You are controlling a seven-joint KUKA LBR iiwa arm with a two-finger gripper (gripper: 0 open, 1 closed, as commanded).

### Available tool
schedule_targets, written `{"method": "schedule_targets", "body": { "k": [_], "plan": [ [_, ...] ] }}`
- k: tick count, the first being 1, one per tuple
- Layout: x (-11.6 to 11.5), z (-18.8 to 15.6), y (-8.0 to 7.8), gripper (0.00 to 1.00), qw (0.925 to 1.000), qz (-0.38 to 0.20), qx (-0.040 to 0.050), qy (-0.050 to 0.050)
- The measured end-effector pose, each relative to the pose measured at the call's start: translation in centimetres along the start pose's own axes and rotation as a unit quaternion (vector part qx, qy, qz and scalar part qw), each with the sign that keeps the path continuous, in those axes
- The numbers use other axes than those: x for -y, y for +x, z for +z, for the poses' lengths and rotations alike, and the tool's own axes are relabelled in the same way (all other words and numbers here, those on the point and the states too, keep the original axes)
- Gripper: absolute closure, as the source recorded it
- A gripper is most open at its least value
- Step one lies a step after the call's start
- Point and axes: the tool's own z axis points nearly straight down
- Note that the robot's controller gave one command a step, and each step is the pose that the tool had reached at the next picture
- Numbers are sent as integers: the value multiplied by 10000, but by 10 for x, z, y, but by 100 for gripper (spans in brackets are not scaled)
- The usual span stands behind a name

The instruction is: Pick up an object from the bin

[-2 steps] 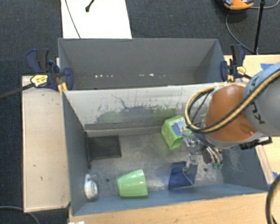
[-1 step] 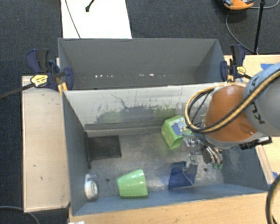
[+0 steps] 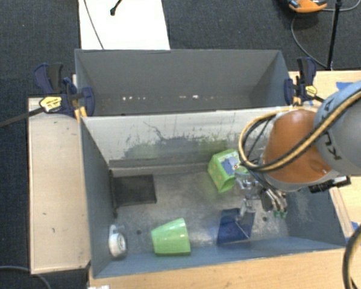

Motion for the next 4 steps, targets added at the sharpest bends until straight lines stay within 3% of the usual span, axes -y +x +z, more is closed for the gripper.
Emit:
{"method": "schedule_targets", "body": {
  "k": [4],
  "plan": [
    [0,0,0,100,10000,-17,0,2]
  ]
}}
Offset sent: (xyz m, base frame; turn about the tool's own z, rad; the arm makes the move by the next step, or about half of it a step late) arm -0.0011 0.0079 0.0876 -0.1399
